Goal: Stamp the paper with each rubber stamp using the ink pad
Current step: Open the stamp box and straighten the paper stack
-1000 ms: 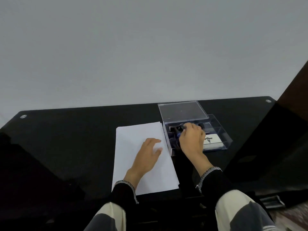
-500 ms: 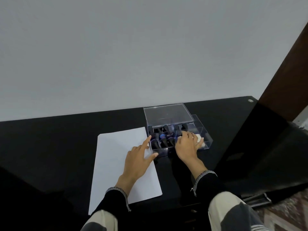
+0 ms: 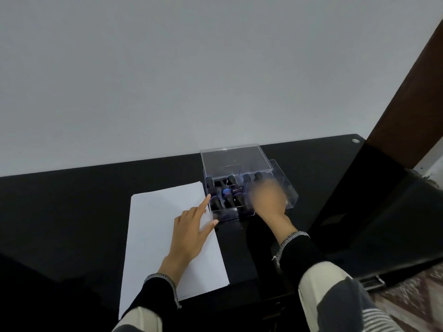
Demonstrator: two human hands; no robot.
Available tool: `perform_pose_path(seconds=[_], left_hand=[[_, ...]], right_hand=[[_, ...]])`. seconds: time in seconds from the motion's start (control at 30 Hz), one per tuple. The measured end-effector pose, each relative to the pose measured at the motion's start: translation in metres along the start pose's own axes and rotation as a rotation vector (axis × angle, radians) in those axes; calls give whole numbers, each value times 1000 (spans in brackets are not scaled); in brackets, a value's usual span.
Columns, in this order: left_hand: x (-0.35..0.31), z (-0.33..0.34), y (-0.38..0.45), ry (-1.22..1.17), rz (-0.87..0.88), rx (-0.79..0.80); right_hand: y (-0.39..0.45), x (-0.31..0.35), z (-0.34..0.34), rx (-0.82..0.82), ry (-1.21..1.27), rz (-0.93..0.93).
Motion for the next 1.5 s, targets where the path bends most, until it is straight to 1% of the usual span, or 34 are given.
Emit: perform_pose_path(seconds=[0.07,0.13,0.23,0.3,0.37,0.43,0.5,0.57,0.63,0.7,0.77,0.83,0.87,0.93,0.97,1.0,1.03,1.1,1.13,1.2,1.27,1.3,1.4,1.5], left_hand=[[2,0,-1,4,16,-12],[3,0,-1,20,21,-26],[1,1,-2,37,36,-44],[2,2,-2,42,49,-53],[3,2,-2,49,58,-61],[3,3,-2,57,67,-63],[3,3,-2,64,73,-65],[1,2,-2,66,82,-70],[0,1,-3,68,89,-73],[-2,0,-3,76,93,-73],[-2,0,-2,68,76,-61],[1,0,1,1,11,-25],[3,-2,2,-49,-24,1],[5,-5,2,-140,-60,56],[5,-11,0,-187,-62,55],[4,-21,-3,-252,-67,19],[7,-33,-7,-346,-88,-38],[19,-53,-18,-598,-195,-117],[24,-57,-25,-750,-251,-100],[26,-53,-39,-1014,-303,22],[29,-45,-51,-1093,-288,156],[32,-42,-56,-1105,-284,192],[49,-38,-65,-1197,-326,201],[55,-39,-69,-1288,-355,198]], right_hand=[[9,-8,-8,43,-5,75],[17,-17,-7,138,-39,153],[23,-17,6,288,-117,153],[26,-15,9,328,-174,157],[29,-15,5,294,-248,173],[31,-12,-6,205,-301,199],[31,-7,-18,104,-278,209],[29,0,-23,48,-161,192],[22,10,-21,78,-1,160],[13,26,-22,102,57,69],[5,44,-38,23,58,-45],[-4,60,-61,-117,145,-164],[-8,67,-70,-174,262,-218],[-18,74,-83,-250,596,-278],[-22,73,-83,-270,771,-253],[-24,69,-75,-257,937,-175],[-28,65,-57,-194,1098,-58],[-43,68,-7,59,1358,185],[-54,73,16,189,1451,271],[-80,86,51,384,1566,373],[-103,97,72,513,1584,381],[-113,102,78,565,1589,373],[-138,113,91,736,1599,356],[-153,122,94,883,1559,256]])
Point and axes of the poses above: each hand's wrist, its own y-axis towards the middle knuckle, its own z-axis out of the palm, x = y × z, the point moved 10 cm from there along y, towards the middle knuckle, and after that the axes turned 5 degrees about -z, right-handed, at the moved point
